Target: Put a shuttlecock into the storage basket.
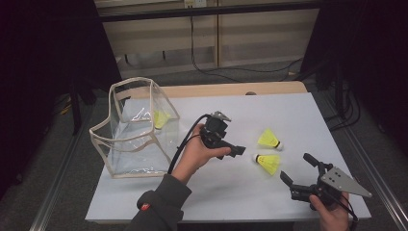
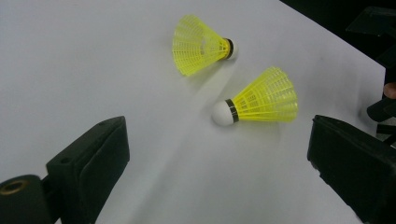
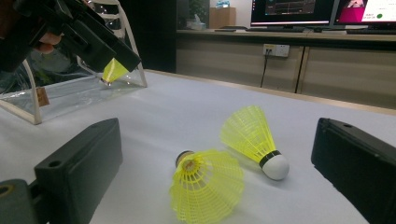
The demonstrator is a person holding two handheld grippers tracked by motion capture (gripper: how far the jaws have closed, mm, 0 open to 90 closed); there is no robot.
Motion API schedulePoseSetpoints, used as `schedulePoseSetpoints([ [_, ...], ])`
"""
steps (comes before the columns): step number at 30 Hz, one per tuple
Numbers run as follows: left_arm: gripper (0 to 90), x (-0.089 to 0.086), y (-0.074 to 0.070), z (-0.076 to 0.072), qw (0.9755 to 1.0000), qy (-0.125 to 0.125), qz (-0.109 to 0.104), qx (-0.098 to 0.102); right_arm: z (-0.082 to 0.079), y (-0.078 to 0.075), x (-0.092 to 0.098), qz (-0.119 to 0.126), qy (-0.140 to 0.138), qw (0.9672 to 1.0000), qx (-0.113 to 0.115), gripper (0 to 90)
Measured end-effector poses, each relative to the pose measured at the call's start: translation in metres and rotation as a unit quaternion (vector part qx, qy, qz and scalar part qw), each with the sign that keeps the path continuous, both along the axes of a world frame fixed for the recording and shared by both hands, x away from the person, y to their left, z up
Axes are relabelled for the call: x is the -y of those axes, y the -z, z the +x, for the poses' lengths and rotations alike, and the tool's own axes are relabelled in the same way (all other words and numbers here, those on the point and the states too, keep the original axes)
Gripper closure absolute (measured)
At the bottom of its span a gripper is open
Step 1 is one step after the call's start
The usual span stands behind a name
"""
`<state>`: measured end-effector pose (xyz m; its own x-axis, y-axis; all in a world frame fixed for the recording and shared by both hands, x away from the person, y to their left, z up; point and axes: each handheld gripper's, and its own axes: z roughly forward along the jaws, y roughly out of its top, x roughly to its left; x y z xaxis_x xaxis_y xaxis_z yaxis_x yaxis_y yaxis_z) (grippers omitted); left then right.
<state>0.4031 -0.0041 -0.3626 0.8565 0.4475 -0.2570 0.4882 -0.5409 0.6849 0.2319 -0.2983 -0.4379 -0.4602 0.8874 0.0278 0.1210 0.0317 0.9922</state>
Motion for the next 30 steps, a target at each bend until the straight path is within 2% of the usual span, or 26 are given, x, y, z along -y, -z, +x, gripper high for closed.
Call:
schedulePoseSetpoints([
  [8,5.8,0.006,0.008,-0.001,0.9999,0.010,0.004,-0.001,0.000,0.000,0.000,0.001,0.001,1.0000,-0.001,1.9],
  [20,5.8,0.015,0.019,-0.004,0.9997,0.025,-0.006,0.002,0.000,0.000,0.000,0.001,0.001,1.0000,-0.001,1.9],
  [30,5.7,0.023,0.029,-0.005,0.9993,0.038,-0.004,0.001,0.000,0.000,0.001,0.001,0.000,1.0000,0.000,1.9],
])
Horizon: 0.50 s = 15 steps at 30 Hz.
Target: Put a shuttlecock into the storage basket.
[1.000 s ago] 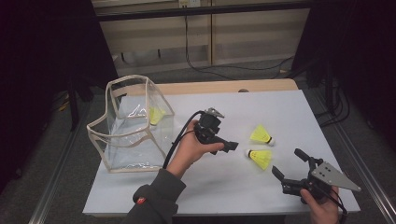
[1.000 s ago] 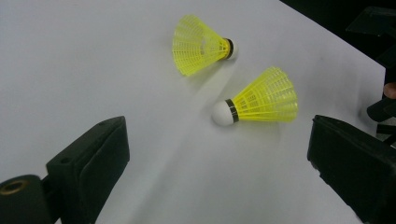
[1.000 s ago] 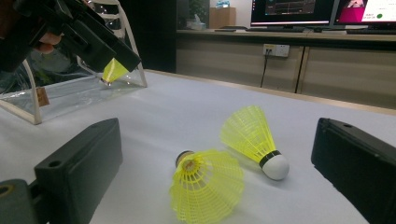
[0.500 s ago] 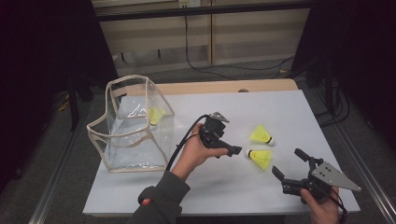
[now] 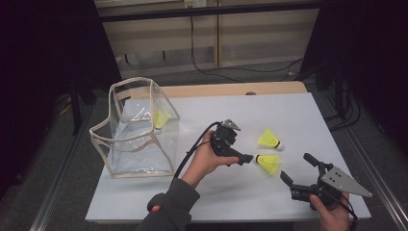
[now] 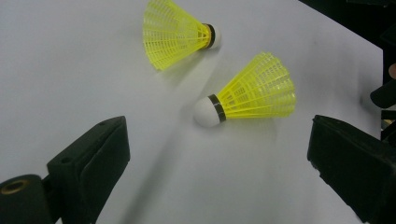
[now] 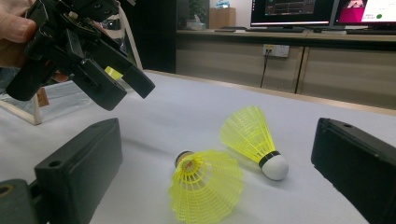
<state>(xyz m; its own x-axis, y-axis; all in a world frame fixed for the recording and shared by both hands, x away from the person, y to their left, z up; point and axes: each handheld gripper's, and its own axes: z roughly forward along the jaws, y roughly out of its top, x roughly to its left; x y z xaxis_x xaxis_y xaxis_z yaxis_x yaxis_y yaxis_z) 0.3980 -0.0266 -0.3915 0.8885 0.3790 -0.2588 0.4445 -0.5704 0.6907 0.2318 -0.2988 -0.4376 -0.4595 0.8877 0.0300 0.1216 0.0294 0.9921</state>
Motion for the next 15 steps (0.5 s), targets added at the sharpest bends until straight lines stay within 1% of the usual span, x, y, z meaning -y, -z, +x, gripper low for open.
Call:
schedulePoseSetpoints([
  [6,5.7,0.005,0.007,0.000,1.0000,0.006,0.000,0.003,0.000,0.000,0.000,-0.001,-0.001,1.0000,0.001,1.8],
  [12,5.9,0.010,0.014,0.001,0.9999,0.012,0.005,0.003,0.000,0.000,0.000,-0.001,0.000,1.0000,0.000,1.9],
  [15,6.0,0.012,0.017,0.001,0.9999,0.014,0.000,0.003,0.000,0.000,0.000,0.001,0.001,1.0000,0.000,1.9],
])
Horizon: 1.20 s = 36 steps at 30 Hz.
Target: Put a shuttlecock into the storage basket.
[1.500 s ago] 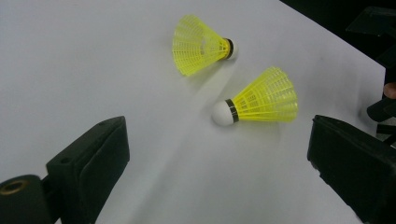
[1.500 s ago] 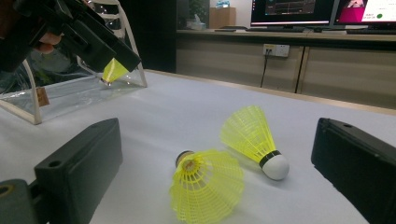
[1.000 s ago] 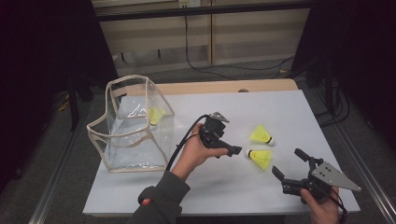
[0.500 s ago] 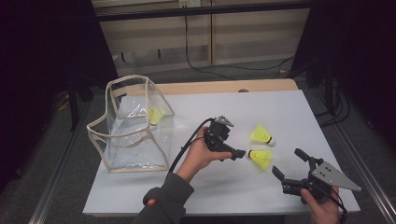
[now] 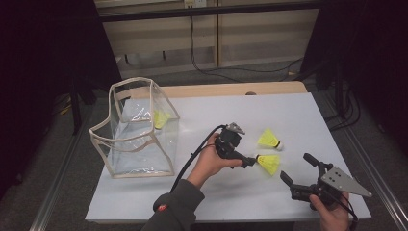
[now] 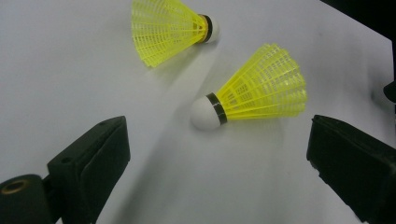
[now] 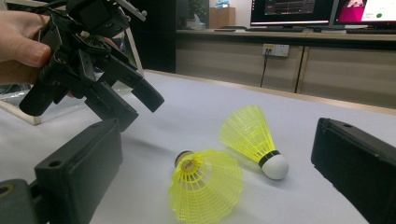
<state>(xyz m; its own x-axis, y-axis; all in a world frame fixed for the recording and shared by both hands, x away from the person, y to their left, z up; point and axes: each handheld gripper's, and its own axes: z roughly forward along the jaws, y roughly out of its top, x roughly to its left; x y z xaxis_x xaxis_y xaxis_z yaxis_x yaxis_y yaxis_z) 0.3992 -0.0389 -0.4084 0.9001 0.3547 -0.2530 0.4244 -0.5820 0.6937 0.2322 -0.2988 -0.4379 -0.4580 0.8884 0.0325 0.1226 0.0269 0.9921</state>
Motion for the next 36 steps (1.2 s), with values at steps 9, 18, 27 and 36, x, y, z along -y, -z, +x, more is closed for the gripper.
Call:
schedulePoseSetpoints([
  [9,6.2,0.004,0.007,0.001,0.9999,0.007,0.006,0.004,0.000,0.000,0.000,-0.001,-0.001,1.0000,-0.001,1.9],
  [18,5.5,0.009,0.014,0.001,0.9999,0.013,0.007,0.006,0.000,0.000,0.000,0.000,0.000,1.0000,0.001,1.9],
  [27,6.6,0.014,0.022,0.001,0.9993,0.033,0.011,0.015,0.000,0.000,0.000,-0.001,-0.001,1.0000,0.000,1.9],
  [36,8.1,0.020,0.031,0.002,0.9989,0.038,0.017,0.020,0.000,0.000,0.000,-0.001,0.000,1.0000,0.000,1.9],
])
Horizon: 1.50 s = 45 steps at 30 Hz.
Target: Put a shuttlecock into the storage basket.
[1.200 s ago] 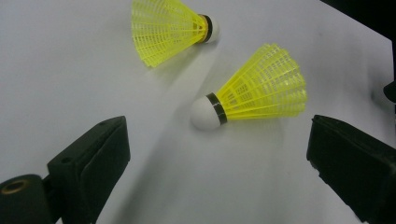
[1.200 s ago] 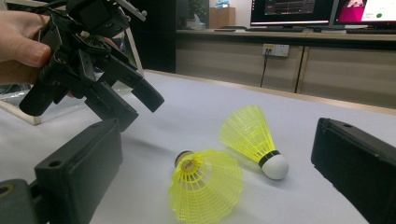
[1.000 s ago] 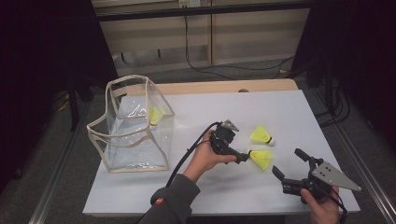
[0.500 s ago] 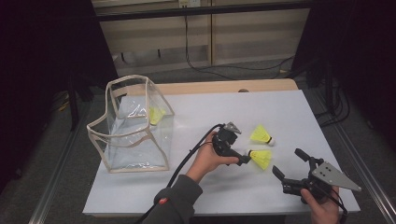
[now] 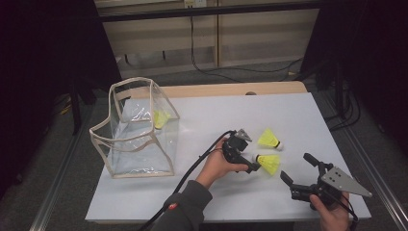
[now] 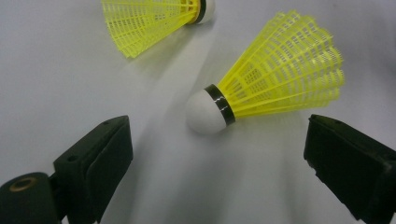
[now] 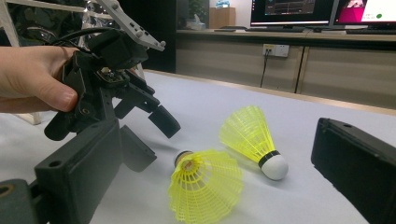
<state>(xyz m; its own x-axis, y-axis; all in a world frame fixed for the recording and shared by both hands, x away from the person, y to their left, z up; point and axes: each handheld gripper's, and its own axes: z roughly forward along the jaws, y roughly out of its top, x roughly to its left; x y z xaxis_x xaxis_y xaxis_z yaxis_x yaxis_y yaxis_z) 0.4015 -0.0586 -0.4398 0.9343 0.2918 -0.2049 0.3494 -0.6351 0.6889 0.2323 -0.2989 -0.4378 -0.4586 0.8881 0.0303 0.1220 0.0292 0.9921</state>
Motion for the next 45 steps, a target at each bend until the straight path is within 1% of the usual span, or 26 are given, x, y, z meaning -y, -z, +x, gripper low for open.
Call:
schedulePoseSetpoints([
  [2,8.6,0.001,0.001,0.000,1.0000,0.002,0.000,0.002,0.000,0.000,0.000,0.000,0.000,1.0000,0.000,1.9],
  [3,9.2,0.001,0.001,0.000,1.0000,0.003,0.003,0.004,0.000,0.000,0.000,0.000,0.000,1.0000,0.001,1.9],
  [6,10.1,0.004,0.003,0.001,0.9999,0.008,-0.005,0.008,0.000,0.000,0.000,0.000,0.000,1.0000,0.000,1.9],
  [7,10.4,0.004,0.003,0.000,0.9999,0.011,-0.003,0.010,0.000,0.000,0.000,-0.001,0.000,1.0000,0.000,1.9],
  [9,11.2,0.007,0.003,0.000,0.9997,0.017,-0.001,0.015,0.000,0.000,0.000,0.000,-0.001,1.0000,0.000,1.9],
  [12,14.1,0.011,0.002,0.000,0.9992,0.030,-0.007,0.024,0.000,0.000,0.000,-0.001,-0.001,1.0000,-0.001,1.9],
  [13,14.0,0.012,0.003,0.000,0.9992,0.031,-0.011,0.023,0.000,0.000,0.000,-0.001,-0.001,1.0000,-0.001,1.9],
  [14,14.1,0.013,0.004,0.001,0.9990,0.037,-0.009,0.022,0.000,0.000,0.000,-0.001,-0.001,1.0000,0.000,1.9],
  [17,14.7,0.016,0.006,0.001,0.9989,0.041,-0.007,0.021,0.000,0.000,0.000,0.001,0.000,1.0000,0.000,1.9],
  [19,17.6,0.016,0.007,0.001,0.9986,0.047,-0.009,0.021,0.000,0.000,0.001,0.000,-0.001,1.0000,0.000,1.9],
  [20,18.5,0.017,0.008,0.001,0.9986,0.049,-0.014,0.012,0.000,0.000,0.001,0.000,-0.002,1.0000,-0.001,1.9],
  [21,19.4,0.017,0.008,0.002,0.9985,0.053,-0.009,0.012,0.000,0.000,0.001,0.001,-0.001,1.0000,-0.002,1.9],
  [23,21.3,0.017,0.009,0.002,0.9980,0.059,-0.004,0.021,0.000,0.000,0.001,0.001,-0.001,1.0000,-0.003,1.9],
  [24,23.0,0.017,0.010,0.001,0.9980,0.061,-0.007,0.019,0.000,0.000,0.001,0.001,-0.002,1.0000,-0.003,1.9],
  [27,25.8,0.018,0.010,-0.002,0.9973,0.070,-0.003,0.025,0.000,0.000,0.001,0.001,-0.002,1.0000,-0.002,1.9],
  [30,33.2,0.019,0.008,-0.005,0.9963,0.080,-0.003,0.031,0.000,0.000,0.001,0.001,-0.001,1.0000,-0.002,1.9],
  [33,39.1,0.019,0.008,-0.006,0.9963,0.081,0.000,0.028,0.000,0.000,0.000,0.000,-0.002,1.0000,-0.002,1.9],
  [35,42.5,0.019,0.008,-0.007,0.9955,0.088,0.001,0.033,0.000,0.000,0.000,0.000,-0.003,1.0000,-0.002,1.9],
  [37,45.9,0.020,0.009,-0.009,0.9956,0.089,0.003,0.031,0.001,0.000,0.000,-0.001,-0.004,1.0000,-0.001,1.9],
  [39,48.7,0.020,0.010,-0.009,0.9951,0.094,0.009,0.029,0.000,0.000,0.000,0.000,-0.003,1.0000,-0.003,1.9],
  [40,50.6,0.021,0.010,-0.010,0.9947,0.097,0.011,0.033,0.001,0.000,0.000,0.000,-0.003,1.0000,-0.003,2.0],
  [42,51.2,0.021,0.011,-0.011,0.9948,0.096,0.006,0.033,0.000,0.000,0.000,0.000,-0.002,1.0000,-0.004,2.0],
  [45,55.7,0.021,0.011,-0.011,0.9942,0.101,0.004,0.036,0.001,0.000,0.001,-0.001,-0.002,1.0000,-0.003,2.0],
])
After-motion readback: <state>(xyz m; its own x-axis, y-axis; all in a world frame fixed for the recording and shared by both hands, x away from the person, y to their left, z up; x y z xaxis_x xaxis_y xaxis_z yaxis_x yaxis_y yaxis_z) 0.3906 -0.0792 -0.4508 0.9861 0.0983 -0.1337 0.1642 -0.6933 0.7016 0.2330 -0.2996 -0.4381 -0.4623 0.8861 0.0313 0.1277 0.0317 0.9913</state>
